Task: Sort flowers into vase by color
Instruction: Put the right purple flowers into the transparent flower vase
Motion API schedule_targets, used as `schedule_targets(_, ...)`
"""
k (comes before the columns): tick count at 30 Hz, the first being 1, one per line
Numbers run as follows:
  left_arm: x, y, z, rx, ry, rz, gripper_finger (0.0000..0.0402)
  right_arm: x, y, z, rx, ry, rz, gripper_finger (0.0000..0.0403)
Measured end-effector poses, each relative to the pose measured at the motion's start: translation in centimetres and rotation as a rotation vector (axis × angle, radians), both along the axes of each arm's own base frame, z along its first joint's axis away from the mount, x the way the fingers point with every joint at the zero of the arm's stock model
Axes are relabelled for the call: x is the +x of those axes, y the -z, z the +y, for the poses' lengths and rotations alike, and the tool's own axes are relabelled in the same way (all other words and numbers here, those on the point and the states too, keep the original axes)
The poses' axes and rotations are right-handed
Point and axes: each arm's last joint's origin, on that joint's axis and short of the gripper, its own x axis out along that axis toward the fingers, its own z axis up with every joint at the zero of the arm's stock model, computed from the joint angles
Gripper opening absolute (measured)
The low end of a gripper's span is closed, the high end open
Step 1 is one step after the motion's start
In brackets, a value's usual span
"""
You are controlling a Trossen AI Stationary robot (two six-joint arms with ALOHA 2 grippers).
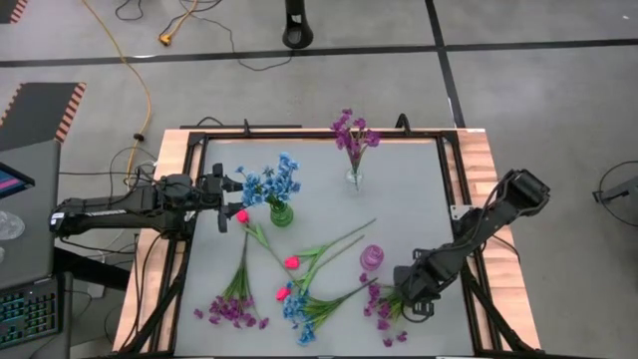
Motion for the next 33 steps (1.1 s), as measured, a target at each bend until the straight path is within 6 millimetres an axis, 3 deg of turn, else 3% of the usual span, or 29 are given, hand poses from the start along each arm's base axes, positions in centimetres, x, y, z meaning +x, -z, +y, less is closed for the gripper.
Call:
schedule_targets(24,-0.01,0.01,0.00,0.000,0.001,0.001,0.0209,0.44,0.88,0.30,-0.007,-0.029,-0.010,0.0167)
schedule_targets(33,0.00,0.02,0.00,0.000,0.001,0.002,0.0209,0.56,0.88,0.34,-0.002,-0.027,-0.020,0.0121)
